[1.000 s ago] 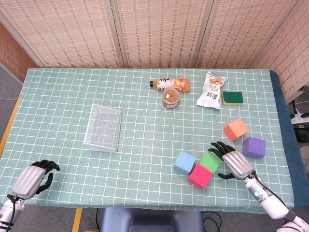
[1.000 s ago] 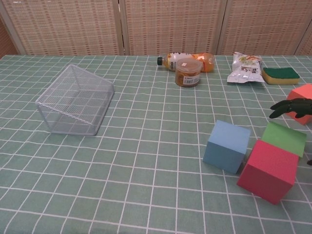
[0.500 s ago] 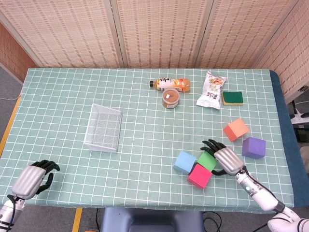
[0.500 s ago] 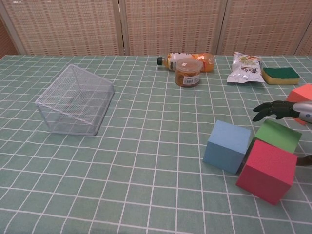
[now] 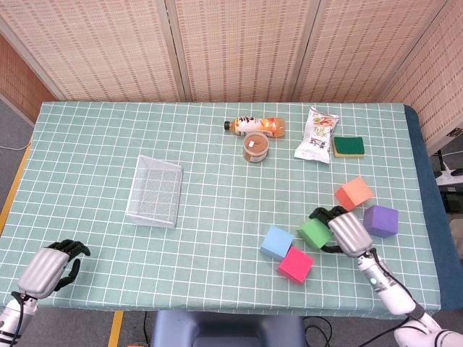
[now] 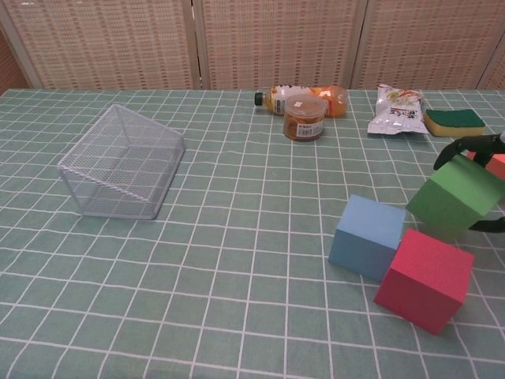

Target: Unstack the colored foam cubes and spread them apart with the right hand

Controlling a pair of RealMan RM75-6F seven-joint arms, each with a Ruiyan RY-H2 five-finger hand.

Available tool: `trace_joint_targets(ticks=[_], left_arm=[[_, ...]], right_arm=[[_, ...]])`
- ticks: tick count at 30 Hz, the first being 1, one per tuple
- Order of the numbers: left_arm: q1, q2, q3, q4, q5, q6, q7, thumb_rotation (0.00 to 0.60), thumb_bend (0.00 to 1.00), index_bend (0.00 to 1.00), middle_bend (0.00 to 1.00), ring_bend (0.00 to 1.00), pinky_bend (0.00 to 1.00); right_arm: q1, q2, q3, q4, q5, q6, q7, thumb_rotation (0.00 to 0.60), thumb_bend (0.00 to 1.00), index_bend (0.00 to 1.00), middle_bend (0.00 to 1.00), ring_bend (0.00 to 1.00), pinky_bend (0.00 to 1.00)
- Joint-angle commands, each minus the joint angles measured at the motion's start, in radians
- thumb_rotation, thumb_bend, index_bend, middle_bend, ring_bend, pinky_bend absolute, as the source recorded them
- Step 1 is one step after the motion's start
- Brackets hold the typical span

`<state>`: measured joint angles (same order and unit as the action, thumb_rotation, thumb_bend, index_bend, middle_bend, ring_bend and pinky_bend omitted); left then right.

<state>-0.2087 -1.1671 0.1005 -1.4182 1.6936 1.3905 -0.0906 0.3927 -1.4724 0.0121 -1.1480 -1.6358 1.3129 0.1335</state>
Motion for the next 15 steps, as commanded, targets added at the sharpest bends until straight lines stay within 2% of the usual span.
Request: trace_joint_targets(ticks=[1, 5, 7, 9, 11, 13, 14, 15], left_arm=[[-0.001, -0.001, 0.001, -0.001, 0.0, -0.004, 0.003, 0.6, 0.68, 0.43, 0.41, 0.34, 0.48], [-0.004, -0.001, 0.003, -0.003, -0.002, -0.014, 0.007, 0.6, 0.68, 0.43, 0.41, 0.34, 0.48], [-0.005, -0.001, 0.004, -0.004, -0.001, -0.015, 0.008, 0.6, 0.68, 0.43, 0.41, 0.34, 0.48], [-0.004, -0.001, 0.004, -0.005, -0.001, -0.014, 0.008, 0.6, 0.68, 0.43, 0.41, 0.34, 0.48], [-0.004, 0.0, 0.004, -0.005, -0.002, -0.012, 0.007, 0.6, 0.68, 0.43, 0.41, 0.34, 0.48], [-0.003, 0.001, 0.003, -0.005, -0.002, -0.009, 0.004, 0.6, 0.68, 0.43, 0.41, 0.34, 0.48], [-0.003, 0.001, 0.003, -0.004, -0.002, -0.009, 0.002, 0.6, 0.68, 0.43, 0.41, 0.34, 0.48], [-0.003, 0.002, 0.004, -0.004, -0.002, -0.009, 0.002, 0.6, 0.68, 0.43, 0.41, 0.34, 0.48]], right_arm=[[-0.016, -0.029, 0.053, 0.031, 0.049, 0.038, -0.035, 0.6, 0.08, 0.69, 0.59, 0.46, 0.35], [0.001, -0.069, 0.102, 0.104, 0.086, 0.048, -0.029, 0.6, 0.08, 0.68, 0.59, 0.46, 0.35], [0.015, -0.083, 0.113, 0.142, 0.1, 0.027, 0.0, 0.6, 0.08, 0.64, 0.57, 0.44, 0.35], [0.025, -0.084, 0.111, 0.163, 0.11, -0.009, 0.033, 0.6, 0.08, 0.54, 0.48, 0.35, 0.35], [0.028, -0.078, 0.101, 0.17, 0.114, -0.035, 0.047, 0.6, 0.08, 0.37, 0.29, 0.17, 0.34], [0.024, -0.076, 0.091, 0.176, 0.114, -0.041, 0.044, 0.6, 0.08, 0.22, 0.13, 0.04, 0.3], [0.021, -0.076, 0.089, 0.176, 0.115, -0.038, 0.04, 0.6, 0.08, 0.13, 0.05, 0.01, 0.26], [0.013, -0.08, 0.092, 0.173, 0.124, -0.029, 0.023, 0.6, 0.08, 0.08, 0.03, 0.0, 0.24]])
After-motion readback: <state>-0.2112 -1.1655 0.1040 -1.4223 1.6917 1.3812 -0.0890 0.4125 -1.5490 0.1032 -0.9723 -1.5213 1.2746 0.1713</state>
